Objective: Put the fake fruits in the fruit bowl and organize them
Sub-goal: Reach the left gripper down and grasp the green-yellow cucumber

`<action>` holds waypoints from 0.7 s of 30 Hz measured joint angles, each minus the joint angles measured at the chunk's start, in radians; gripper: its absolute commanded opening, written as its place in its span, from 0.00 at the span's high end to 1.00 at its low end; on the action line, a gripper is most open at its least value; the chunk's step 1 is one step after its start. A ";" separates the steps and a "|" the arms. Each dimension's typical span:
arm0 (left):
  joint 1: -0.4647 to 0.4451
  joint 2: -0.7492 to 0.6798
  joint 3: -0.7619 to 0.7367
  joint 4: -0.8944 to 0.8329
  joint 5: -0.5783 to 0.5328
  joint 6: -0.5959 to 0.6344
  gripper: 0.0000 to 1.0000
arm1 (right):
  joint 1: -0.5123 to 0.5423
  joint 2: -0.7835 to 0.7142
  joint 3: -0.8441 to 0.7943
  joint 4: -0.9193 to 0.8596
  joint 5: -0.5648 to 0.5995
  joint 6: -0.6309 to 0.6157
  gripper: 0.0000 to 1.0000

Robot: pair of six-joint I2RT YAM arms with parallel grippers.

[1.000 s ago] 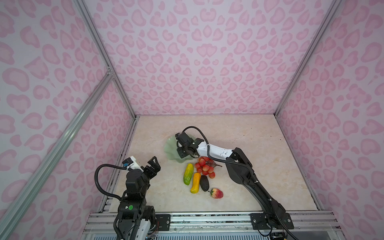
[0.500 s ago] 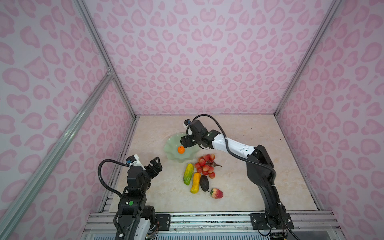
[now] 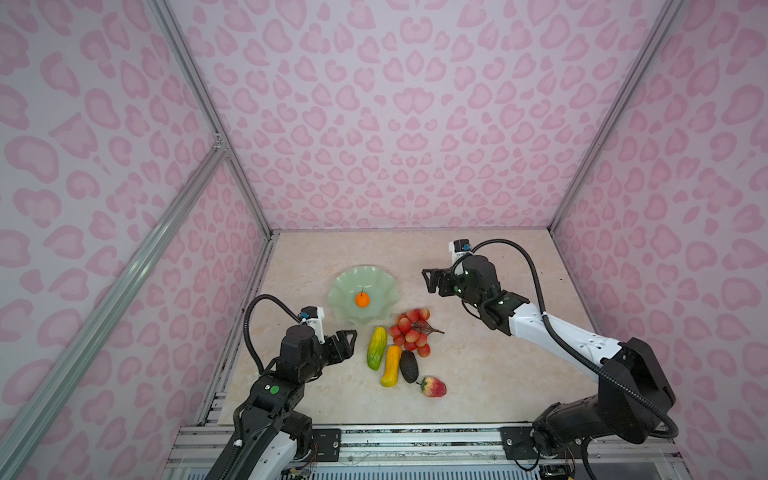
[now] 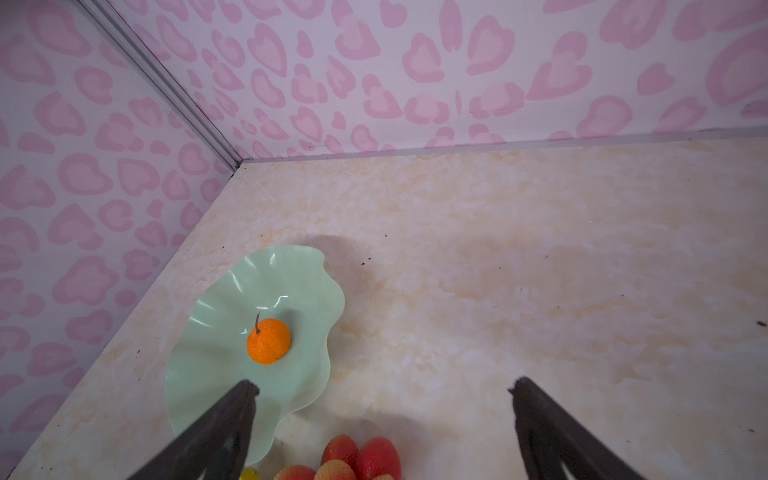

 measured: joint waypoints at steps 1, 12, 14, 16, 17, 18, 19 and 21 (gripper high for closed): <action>-0.029 0.017 -0.002 0.000 -0.018 -0.004 0.22 | -0.011 -0.010 -0.009 -0.006 0.000 0.000 0.04; -0.282 0.366 0.080 0.060 -0.157 0.007 0.21 | -0.061 -0.063 -0.040 -0.054 0.000 0.008 0.04; -0.296 0.428 0.098 0.076 -0.169 0.013 0.21 | -0.066 -0.076 -0.051 -0.056 -0.001 0.008 0.04; -0.306 0.486 0.114 0.092 -0.179 0.024 0.22 | -0.072 -0.090 -0.063 -0.060 -0.001 0.010 0.04; -0.309 0.508 0.120 0.100 -0.182 0.027 0.24 | -0.075 -0.097 -0.070 -0.063 -0.001 0.013 0.04; -0.312 0.535 0.128 0.108 -0.185 0.028 0.25 | -0.080 -0.104 -0.076 -0.071 -0.001 0.013 0.05; -0.316 0.564 0.138 0.115 -0.186 0.031 0.26 | -0.084 -0.113 -0.083 -0.075 -0.001 0.012 0.05; -0.319 0.611 0.151 0.129 -0.187 0.039 0.28 | -0.095 -0.130 -0.097 -0.081 -0.001 0.013 0.05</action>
